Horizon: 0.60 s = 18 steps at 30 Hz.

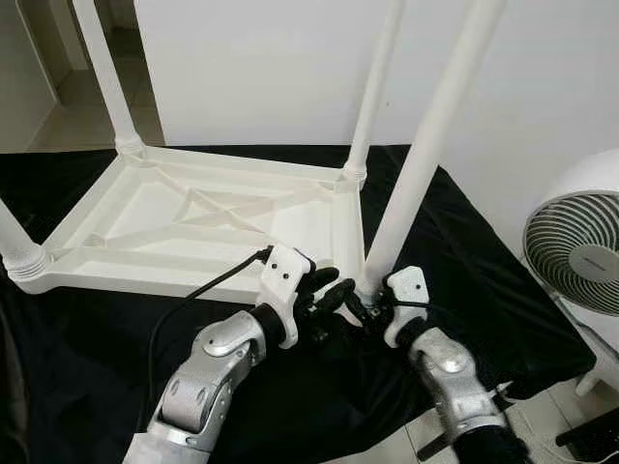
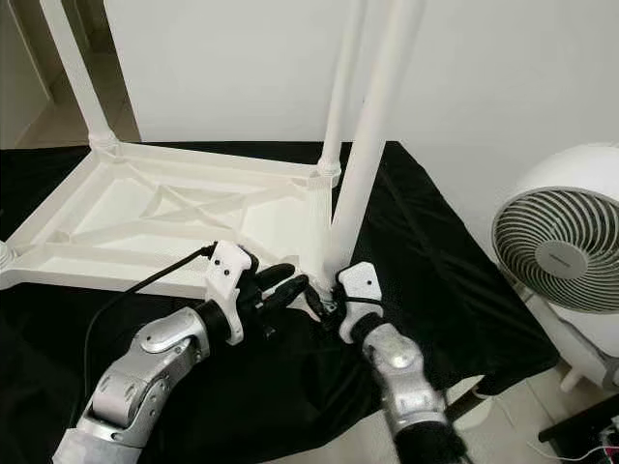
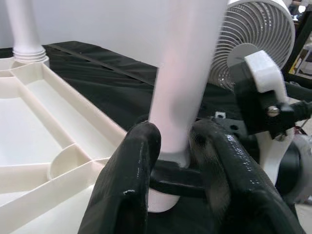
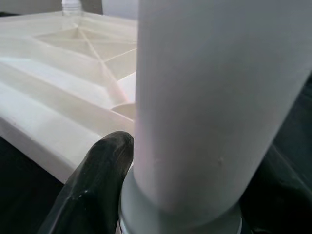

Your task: Building children table

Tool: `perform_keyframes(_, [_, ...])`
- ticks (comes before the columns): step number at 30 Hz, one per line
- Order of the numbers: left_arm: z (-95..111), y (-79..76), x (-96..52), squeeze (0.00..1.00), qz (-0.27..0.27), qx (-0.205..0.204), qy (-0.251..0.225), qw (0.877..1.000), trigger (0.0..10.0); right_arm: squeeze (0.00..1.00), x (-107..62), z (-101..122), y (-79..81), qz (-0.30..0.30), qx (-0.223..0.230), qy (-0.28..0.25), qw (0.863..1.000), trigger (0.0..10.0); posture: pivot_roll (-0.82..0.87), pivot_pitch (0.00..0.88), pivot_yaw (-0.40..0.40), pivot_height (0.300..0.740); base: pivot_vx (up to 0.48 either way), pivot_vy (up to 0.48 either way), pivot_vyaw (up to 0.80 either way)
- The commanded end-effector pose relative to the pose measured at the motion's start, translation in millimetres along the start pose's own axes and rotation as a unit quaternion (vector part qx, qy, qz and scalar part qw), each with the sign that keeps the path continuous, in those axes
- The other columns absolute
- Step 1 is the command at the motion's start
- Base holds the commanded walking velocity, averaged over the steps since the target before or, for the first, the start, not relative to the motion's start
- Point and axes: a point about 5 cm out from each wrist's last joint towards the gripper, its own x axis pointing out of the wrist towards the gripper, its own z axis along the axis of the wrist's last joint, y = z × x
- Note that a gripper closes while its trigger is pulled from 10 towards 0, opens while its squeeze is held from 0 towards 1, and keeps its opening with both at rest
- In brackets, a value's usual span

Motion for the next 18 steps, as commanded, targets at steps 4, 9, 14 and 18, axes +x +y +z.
perform_keyframes(4, [-1, -1.3, 1.2, 0.00, 0.003, -0.002, 0.004, 1.000, 10.0, 0.00, 2.2, -8, -2.0, -0.127, 0.034, 0.031, 0.991, 0.0, 0.00, 0.050, -0.022, 0.740, 0.000, 0.000, 0.00])
perform_keyframes(9, [-1, -1.9, 1.4, 0.00, 0.003, -0.003, 0.004, 1.000, 10.0, 0.00, 6.6, -4, 6.6, -0.170, 0.056, 0.032, 0.983, 0.0, 0.00, 0.054, -0.026, 0.740, 0.000, 0.000, 0.00])
perform_keyframes(14, [-1, -2.0, 1.5, 0.00, 0.004, -0.003, 0.004, 1.000, 10.0, 0.00, 7.3, -3, 9.4, -0.172, 0.050, 0.036, 0.983, 0.0, 0.00, 0.055, -0.031, 0.740, 0.000, 0.000, 0.00])
perform_keyframes(18, [-1, -2.2, 0.7, 0.00, 0.007, -0.004, 0.004, 1.000, 10.0, 0.00, 9.3, -2, 13.4, -0.157, 0.061, 0.037, 0.985, 10.0, 0.00, 0.053, -0.035, 0.740, 0.000, 0.000, 0.00])
